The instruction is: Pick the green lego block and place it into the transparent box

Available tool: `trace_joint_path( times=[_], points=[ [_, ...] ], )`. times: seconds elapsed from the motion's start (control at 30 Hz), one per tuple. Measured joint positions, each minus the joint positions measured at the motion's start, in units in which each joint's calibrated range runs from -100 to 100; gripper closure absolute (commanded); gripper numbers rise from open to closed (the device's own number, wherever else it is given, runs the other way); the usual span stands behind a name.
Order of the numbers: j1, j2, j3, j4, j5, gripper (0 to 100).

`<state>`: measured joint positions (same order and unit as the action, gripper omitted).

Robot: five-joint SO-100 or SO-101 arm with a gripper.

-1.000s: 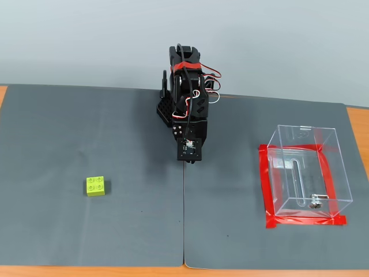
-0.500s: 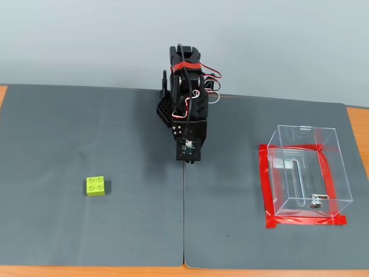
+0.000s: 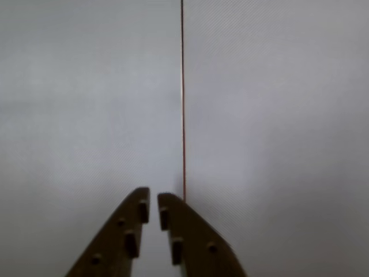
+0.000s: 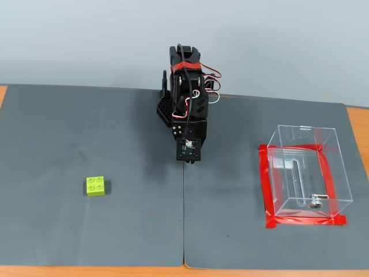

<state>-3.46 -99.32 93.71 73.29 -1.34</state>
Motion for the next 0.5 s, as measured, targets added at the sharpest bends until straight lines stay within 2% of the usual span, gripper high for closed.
trace_joint_path(
  times=[0.27, 0.5],
  points=[
    [0.00, 2.12, -4.31, -2.86, 0.00, 98],
    [0.81, 17.33, -14.64, -8.93, 0.00, 98]
  ],
)
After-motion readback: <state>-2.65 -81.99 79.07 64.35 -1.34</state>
